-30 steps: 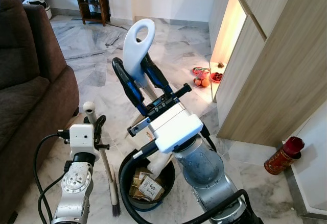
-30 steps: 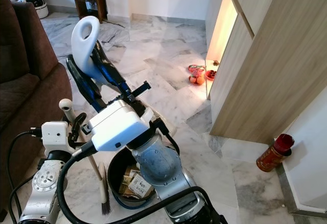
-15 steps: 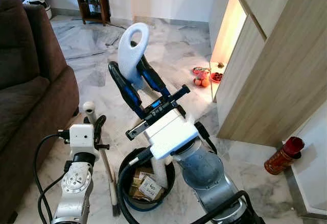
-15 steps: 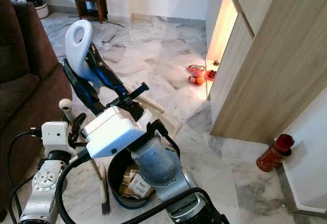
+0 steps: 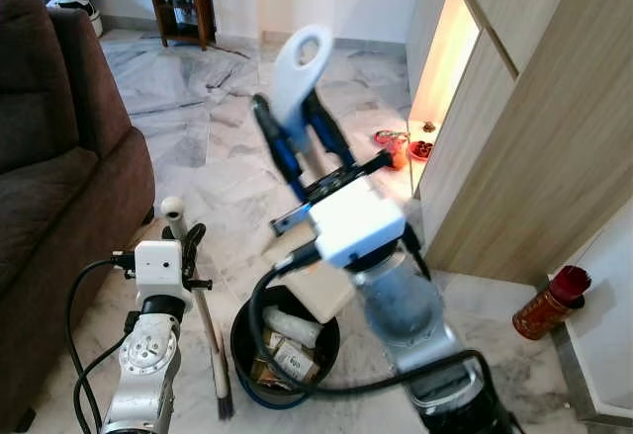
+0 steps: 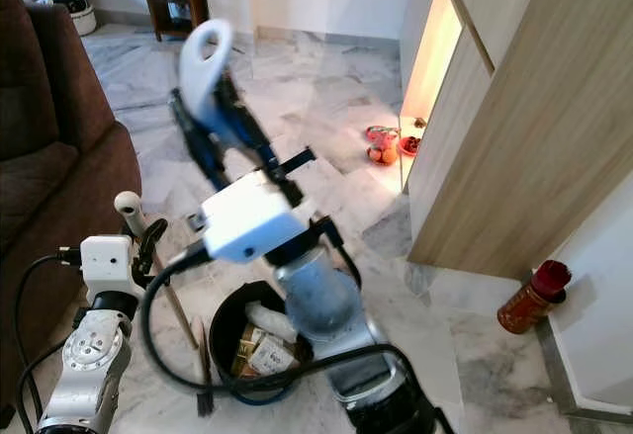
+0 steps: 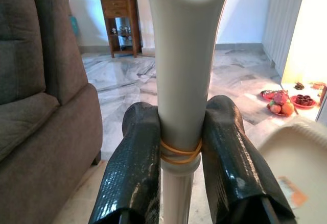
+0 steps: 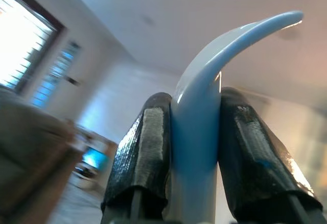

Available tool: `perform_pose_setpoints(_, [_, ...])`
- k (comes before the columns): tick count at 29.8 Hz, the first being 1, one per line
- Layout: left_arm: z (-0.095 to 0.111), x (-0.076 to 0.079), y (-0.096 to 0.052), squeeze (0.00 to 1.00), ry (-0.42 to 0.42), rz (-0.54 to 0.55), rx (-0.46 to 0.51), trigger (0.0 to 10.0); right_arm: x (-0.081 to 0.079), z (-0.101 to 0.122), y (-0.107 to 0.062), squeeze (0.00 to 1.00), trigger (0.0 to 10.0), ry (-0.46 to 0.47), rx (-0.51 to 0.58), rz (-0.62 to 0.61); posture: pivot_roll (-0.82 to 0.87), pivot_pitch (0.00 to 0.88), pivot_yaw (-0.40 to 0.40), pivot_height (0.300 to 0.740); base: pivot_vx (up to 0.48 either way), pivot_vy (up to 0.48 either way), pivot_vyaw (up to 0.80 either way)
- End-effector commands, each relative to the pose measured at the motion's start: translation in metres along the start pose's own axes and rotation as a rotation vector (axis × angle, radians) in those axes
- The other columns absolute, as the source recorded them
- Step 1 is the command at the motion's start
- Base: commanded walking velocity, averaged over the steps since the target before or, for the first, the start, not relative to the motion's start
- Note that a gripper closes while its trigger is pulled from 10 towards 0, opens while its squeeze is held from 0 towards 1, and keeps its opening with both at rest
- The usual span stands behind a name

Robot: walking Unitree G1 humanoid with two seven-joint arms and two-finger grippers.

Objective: Sweep floor

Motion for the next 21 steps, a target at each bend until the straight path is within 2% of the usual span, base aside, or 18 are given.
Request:
perform_pose_setpoints(1, [0.008,0.003,0.003,0.0,-0.01,-0.012,0.036,10.0,0.023,-0.008,0.001,0.0,10.0,-0.082,-0.022,-0.064,0.06,0.04,-0.054,0.74,0.0,0.0,0.0])
perform_pose_setpoints(3, [0.008,0.003,0.003,0.0,-0.01,-0.012,0.036,10.0,0.032,-0.015,-0.001,0.0,10.0,-0.111,-0.045,-0.083,0.06,0.04,-0.054,0.74,0.0,0.0,0.0])
perform_pose_setpoints(4, [0.008,0.003,0.003,0.0,-0.01,-0.013,0.035,10.0,0.042,-0.024,-0.004,0.0,10.0,-0.132,-0.079,-0.11,0.06,0.041,-0.053,0.74,0.0,0.0,0.0])
perform_pose_setpoints(5, [0.008,0.003,0.003,0.0,-0.01,-0.013,0.035,10.0,0.042,-0.024,-0.004,0.0,10.0,-0.132,-0.079,-0.11,0.06,0.041,-0.053,0.74,0.0,0.0,0.0])
perform_pose_setpoints(8, [0.008,0.004,0.002,0.0,-0.011,-0.017,0.033,10.0,0.073,-0.055,-0.02,0.0,10.0,-0.166,-0.196,-0.214,0.06,0.042,-0.051,0.74,0.0,0.0,0.0])
perform_pose_setpoints(12, [0.008,0.004,0.002,0.0,-0.011,-0.019,0.033,10.0,0.097,-0.079,-0.038,0.0,10.0,-0.184,-0.294,-0.296,0.06,0.042,-0.051,0.74,0.0,0.0,0.0])
perform_pose_setpoints(13, [0.007,0.003,0.002,0.0,-0.011,-0.019,0.033,10.0,0.107,-0.088,-0.047,0.0,10.0,-0.166,-0.329,-0.346,0.06,0.046,-0.049,0.74,0.0,0.0,0.0])
perform_pose_setpoints(16, [0.007,0.002,0.002,0.0,-0.01,-0.02,0.032,10.0,0.119,-0.104,-0.063,0.0,10.0,-0.162,-0.4,-0.396,0.07,0.047,-0.048,0.74,0.0,0.0,0.0])
perform_pose_setpoints(21, [0.008,0.003,0.001,0.0,-0.011,-0.026,0.033,10.0,0.13,-0.131,-0.088,0.0,10.0,-0.155,-0.507,-0.452,0.06,0.046,-0.046,0.74,0.0,0.0,0.0])
Point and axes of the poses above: a point about 5 cm out from each wrist's last joint towards the gripper, its own y axis pointing out of the wrist towards the gripper, its own z axis along the axis of the wrist's last joint, x = y × z, the point moved 5 cm from there along y, pointing out of the wrist towards the gripper, and after that the axes turned 7 degrees about y, right-handed, at the moved point
